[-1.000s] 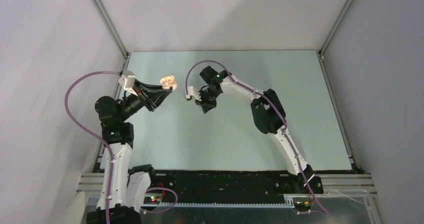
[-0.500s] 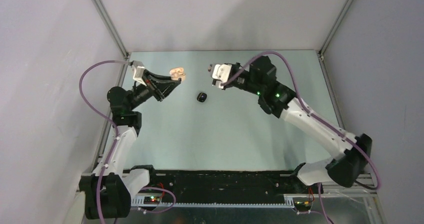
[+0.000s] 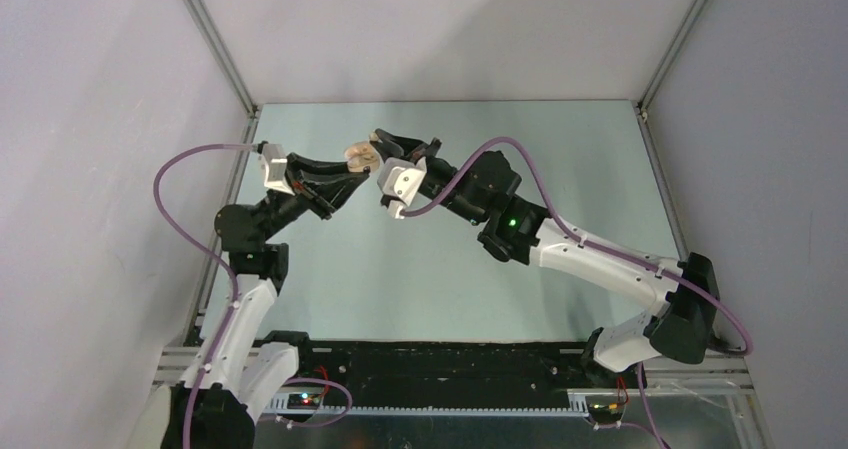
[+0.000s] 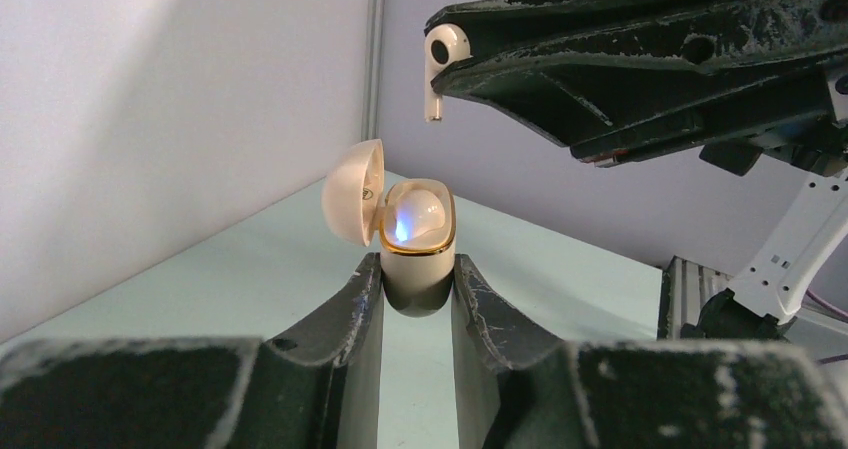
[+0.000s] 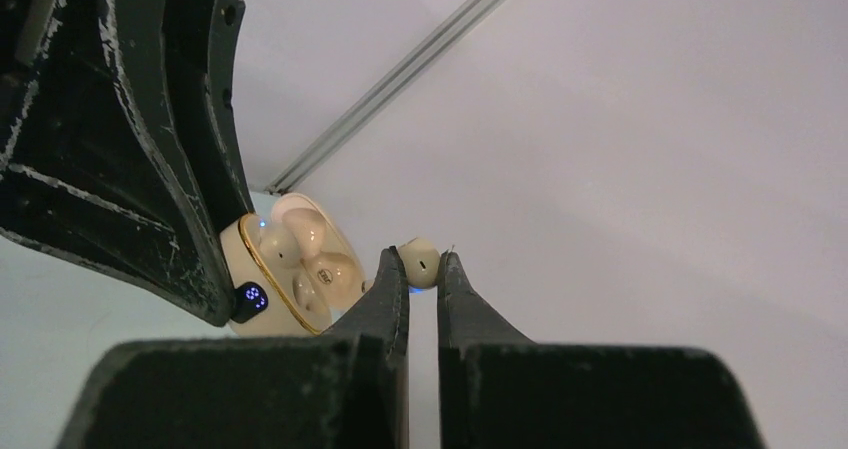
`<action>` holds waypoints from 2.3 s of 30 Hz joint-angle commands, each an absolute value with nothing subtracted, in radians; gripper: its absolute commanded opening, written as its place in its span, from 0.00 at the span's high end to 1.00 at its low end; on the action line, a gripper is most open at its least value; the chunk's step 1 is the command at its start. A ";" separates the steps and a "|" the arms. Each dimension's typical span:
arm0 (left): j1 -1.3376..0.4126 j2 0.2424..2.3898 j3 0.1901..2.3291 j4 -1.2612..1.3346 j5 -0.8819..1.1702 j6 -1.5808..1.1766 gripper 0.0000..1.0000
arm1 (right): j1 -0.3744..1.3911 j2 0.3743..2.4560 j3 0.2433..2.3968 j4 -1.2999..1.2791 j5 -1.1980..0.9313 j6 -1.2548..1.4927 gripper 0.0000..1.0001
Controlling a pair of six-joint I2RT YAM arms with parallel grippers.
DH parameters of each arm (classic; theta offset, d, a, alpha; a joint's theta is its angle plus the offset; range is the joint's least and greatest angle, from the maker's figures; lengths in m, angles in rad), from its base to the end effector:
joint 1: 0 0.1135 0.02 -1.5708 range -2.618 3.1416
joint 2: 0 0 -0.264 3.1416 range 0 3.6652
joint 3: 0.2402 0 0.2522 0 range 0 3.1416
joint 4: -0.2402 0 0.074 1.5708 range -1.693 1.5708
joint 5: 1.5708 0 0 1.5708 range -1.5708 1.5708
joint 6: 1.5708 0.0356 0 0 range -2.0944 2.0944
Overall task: Insert the wireless bluetooth earbuds into the charging case
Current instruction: Insert the right earbud into the right side groove of the charging case.
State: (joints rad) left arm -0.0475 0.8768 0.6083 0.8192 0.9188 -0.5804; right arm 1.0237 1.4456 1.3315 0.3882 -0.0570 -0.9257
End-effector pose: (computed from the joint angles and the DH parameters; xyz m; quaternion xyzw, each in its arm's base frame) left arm 0.1832 -0.0370 0.3593 0.2581 0.5240 -0.4475 0.6771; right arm 0.1765 0.2937 0.4368 -0.5123 0.3201 0.0562 0.7950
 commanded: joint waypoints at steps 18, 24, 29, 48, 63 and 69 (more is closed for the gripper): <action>-0.047 0.797 0.570 0.866 0.900 -0.589 1.00 | 1.078 1.442 1.338 0.383 -0.042 -1.004 1.00; -0.044 0.797 0.574 0.867 0.902 -0.593 1.00 | 1.078 1.444 1.338 0.376 -0.058 -1.007 1.00; -0.042 0.795 0.575 0.868 0.901 -0.594 1.00 | 1.078 1.444 1.338 0.347 -0.074 -1.005 1.00; -0.043 0.781 0.570 0.868 0.905 -0.580 1.00 | 1.077 1.451 1.359 0.235 -0.073 -1.046 1.00; -0.043 0.762 0.550 0.868 0.926 -0.537 1.00 | 1.077 1.492 1.499 -0.034 -0.125 -0.958 0.80; -0.043 0.755 0.539 0.872 0.924 -0.523 1.00 | 1.069 1.505 1.566 -0.121 -0.152 -0.905 0.68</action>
